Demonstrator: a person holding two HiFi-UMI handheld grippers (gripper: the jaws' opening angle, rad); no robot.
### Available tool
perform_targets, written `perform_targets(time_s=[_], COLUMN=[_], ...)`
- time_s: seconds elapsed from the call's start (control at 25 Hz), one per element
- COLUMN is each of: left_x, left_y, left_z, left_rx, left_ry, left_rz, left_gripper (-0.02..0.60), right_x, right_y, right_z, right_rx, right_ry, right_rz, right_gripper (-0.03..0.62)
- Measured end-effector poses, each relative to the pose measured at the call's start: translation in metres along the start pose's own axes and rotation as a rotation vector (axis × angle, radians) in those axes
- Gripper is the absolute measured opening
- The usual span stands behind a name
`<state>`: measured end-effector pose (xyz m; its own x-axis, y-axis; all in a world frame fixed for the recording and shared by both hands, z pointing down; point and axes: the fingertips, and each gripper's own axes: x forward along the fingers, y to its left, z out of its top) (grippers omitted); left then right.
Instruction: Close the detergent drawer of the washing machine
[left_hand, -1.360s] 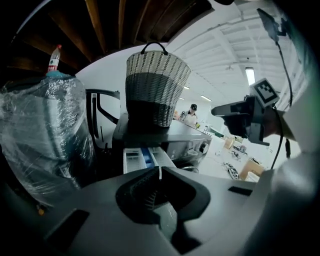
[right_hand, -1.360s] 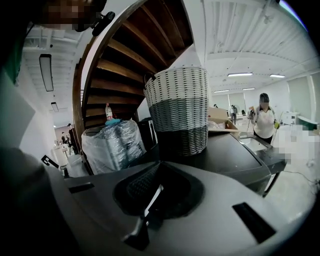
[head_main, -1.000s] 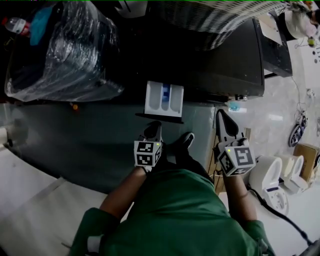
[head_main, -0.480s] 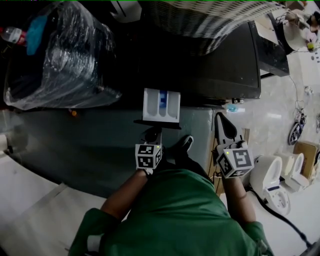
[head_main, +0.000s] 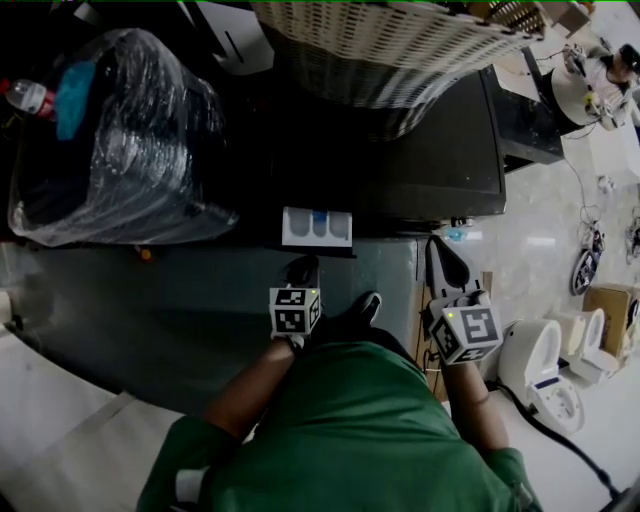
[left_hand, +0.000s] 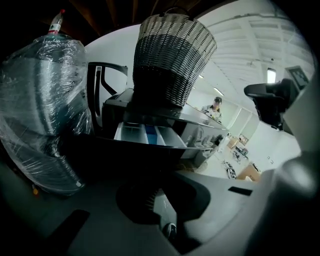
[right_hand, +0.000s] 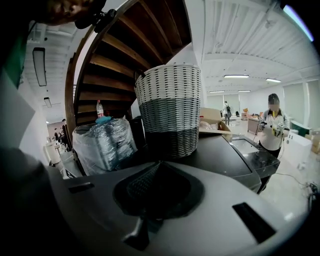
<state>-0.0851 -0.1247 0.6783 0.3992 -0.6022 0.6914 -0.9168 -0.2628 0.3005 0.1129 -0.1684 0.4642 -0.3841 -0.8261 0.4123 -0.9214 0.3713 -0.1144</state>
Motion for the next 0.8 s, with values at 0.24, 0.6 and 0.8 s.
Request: perform_targets(time_s=[0.24,0.6,0.8], left_x=[0.022,0.042,0.049], left_y=[0.008,0.015,0.019], left_z=[0.025,0.05,0.058], left_rx=[0.004,0.045,0.053], left_ry=[-0.02,-0.039,-0.043], left_rz=[-0.002,-0.012,-0.011], left_gripper=[0.028,0.028,0.028], right_x=[0.005,0.026,0.034], right_y=[-0.011,-0.009,-0.006], right_z=[0.0,0.005,0.007], right_rx=[0.004,0.01,0.002], right_ry=[0.011,0.027,0.032], right_rz=[-0.028,-0.016,0.001], right_gripper=[0.02,0.02,0.02])
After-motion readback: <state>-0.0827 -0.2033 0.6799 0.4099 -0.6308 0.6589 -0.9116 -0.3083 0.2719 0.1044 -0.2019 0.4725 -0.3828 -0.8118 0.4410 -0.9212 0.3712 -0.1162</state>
